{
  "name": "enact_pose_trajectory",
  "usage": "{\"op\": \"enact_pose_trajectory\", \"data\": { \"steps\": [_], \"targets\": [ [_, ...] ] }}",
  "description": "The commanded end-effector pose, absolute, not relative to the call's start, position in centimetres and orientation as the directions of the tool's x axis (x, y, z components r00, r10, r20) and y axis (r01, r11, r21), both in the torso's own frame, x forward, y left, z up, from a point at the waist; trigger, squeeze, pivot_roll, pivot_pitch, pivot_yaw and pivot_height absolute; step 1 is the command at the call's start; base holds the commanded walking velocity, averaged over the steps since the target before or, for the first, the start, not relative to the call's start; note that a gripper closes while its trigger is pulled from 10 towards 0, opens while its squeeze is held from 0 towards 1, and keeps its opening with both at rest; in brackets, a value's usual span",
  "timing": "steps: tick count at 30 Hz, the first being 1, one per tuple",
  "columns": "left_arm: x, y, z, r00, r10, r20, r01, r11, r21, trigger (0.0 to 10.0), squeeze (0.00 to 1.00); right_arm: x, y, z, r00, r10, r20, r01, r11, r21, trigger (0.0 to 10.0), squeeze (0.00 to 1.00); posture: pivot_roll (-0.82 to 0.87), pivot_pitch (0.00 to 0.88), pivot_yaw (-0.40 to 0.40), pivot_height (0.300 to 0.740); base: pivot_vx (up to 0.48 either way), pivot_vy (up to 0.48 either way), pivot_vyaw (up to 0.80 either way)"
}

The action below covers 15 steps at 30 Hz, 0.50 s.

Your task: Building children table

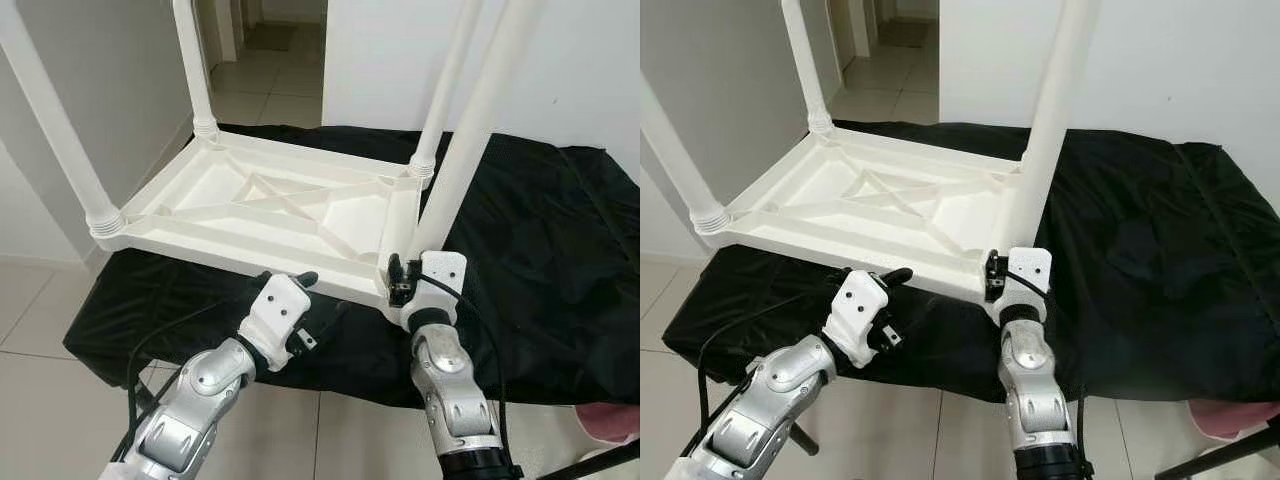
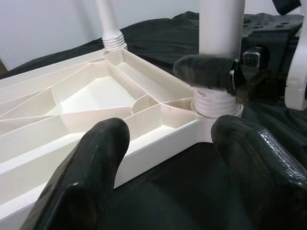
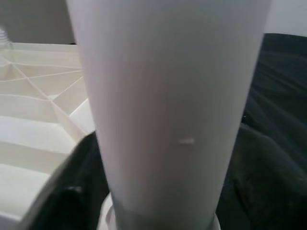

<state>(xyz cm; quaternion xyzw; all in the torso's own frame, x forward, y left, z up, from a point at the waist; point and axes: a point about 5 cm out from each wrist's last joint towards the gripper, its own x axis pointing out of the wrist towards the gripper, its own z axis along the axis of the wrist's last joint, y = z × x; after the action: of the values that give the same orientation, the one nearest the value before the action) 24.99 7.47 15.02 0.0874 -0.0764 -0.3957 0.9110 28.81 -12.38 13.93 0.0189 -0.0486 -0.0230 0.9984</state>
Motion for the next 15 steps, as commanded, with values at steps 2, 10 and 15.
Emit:
{"op": "enact_pose_trajectory", "data": {
  "steps": [2,10,15],
  "targets": [
    [24.8,7.4,14.7,0.647,-0.761,0.049,0.738,0.64,0.215,10.0,0.0,28.6,-11.8,14.3,0.993,-0.012,0.118,0.005,0.998,0.059,10.0,1.0,-0.01,0.032,0.023,0.74,0.0,0.0,0.0],
    [23.9,6.8,14.2,0.624,-0.78,0.039,0.762,0.619,0.19,10.0,0.0,28.6,-13.2,14.8,0.98,0.125,0.154,-0.126,0.992,-0.004,10.0,0.0,-0.02,0.025,0.011,0.74,0.0,0.0,0.0],
    [23.5,6.7,13.9,0.613,-0.79,0.029,0.773,0.607,0.184,10.0,0.0,28.8,-13.8,14.8,0.962,0.229,0.152,-0.225,0.973,-0.039,10.0,0.0,-0.02,0.022,0.011,0.74,0.0,0.0,0.0]
  ]
}}
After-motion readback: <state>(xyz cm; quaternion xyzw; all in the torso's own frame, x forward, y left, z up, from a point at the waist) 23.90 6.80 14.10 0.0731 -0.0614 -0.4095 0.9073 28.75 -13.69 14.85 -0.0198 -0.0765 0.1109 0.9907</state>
